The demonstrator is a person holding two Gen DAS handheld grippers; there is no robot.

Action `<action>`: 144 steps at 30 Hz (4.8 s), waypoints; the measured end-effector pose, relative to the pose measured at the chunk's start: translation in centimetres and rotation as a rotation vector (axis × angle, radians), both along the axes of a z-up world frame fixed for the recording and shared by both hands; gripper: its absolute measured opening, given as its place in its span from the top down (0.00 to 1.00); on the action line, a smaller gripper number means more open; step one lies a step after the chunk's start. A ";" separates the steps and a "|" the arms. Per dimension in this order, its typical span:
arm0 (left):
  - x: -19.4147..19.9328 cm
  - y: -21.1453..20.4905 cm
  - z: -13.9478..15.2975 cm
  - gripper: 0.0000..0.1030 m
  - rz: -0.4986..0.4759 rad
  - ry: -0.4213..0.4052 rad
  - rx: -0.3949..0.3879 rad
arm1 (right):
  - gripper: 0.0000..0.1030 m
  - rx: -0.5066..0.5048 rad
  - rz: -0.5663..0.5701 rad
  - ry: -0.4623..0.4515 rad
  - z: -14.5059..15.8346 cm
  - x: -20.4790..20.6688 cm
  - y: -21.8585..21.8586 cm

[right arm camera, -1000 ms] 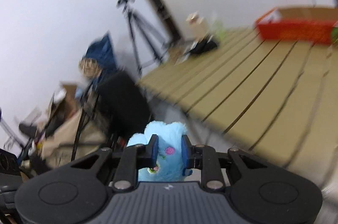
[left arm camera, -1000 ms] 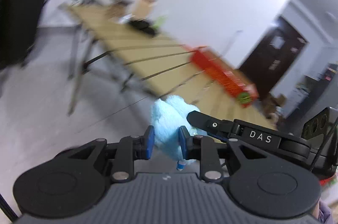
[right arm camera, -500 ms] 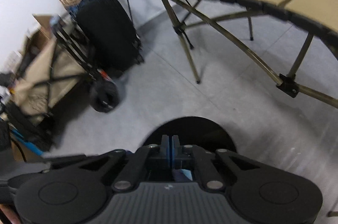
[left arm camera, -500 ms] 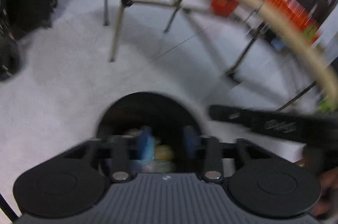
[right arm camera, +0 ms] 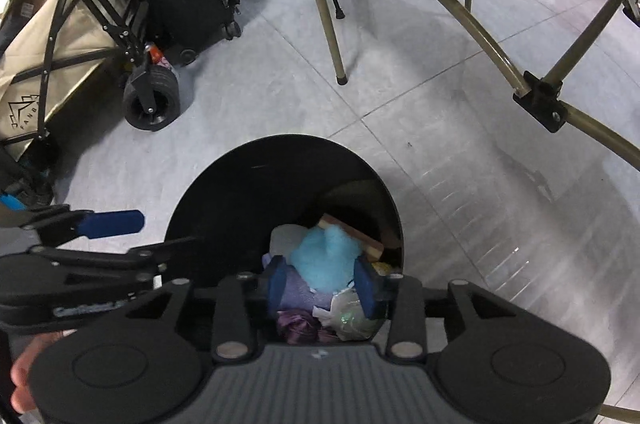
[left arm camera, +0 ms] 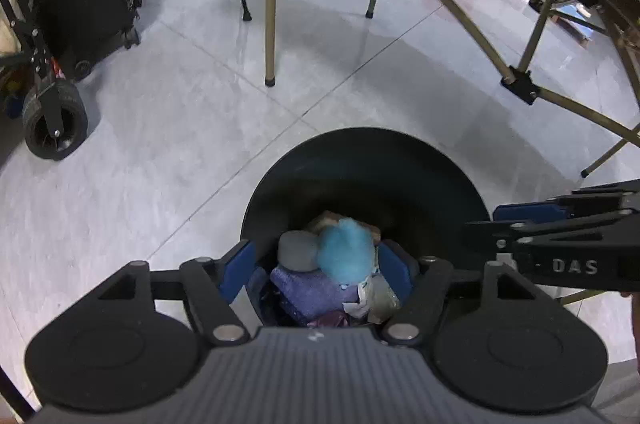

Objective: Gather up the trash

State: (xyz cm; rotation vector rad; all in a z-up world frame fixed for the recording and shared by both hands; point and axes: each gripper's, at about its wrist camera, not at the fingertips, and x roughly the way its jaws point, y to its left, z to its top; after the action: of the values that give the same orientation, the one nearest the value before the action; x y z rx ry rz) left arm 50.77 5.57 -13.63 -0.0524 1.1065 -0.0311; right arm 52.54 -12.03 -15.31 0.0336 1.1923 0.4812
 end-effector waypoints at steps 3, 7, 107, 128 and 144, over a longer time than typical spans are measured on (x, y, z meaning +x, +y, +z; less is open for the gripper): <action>-0.2 -0.2 0.7 0.27 -0.005 -0.026 0.013 | 0.61 -0.011 0.008 -0.013 0.2 -0.1 0.3; -0.3 -0.7 1.3 0.26 -0.007 -0.047 0.018 | 0.60 -0.069 0.056 -0.069 0.4 -0.4 0.7; -50.6 -3.3 21.6 0.00 -0.003 -0.767 0.081 | 0.00 0.014 -0.293 -0.869 21.9 -53.4 -6.9; -50.6 -3.0 22.0 0.00 -0.006 -0.782 0.091 | 0.00 0.029 -0.281 -0.872 22.0 -53.6 -6.2; -50.1 -3.0 22.2 0.00 -0.009 -0.784 0.091 | 0.00 0.034 -0.285 -0.879 22.1 -53.7 -6.5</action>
State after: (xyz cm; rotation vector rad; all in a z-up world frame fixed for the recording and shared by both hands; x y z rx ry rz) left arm 0.63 2.58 8.56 0.0458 0.3231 -0.0067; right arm -1.11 -18.51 6.75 0.0171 0.3070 0.2139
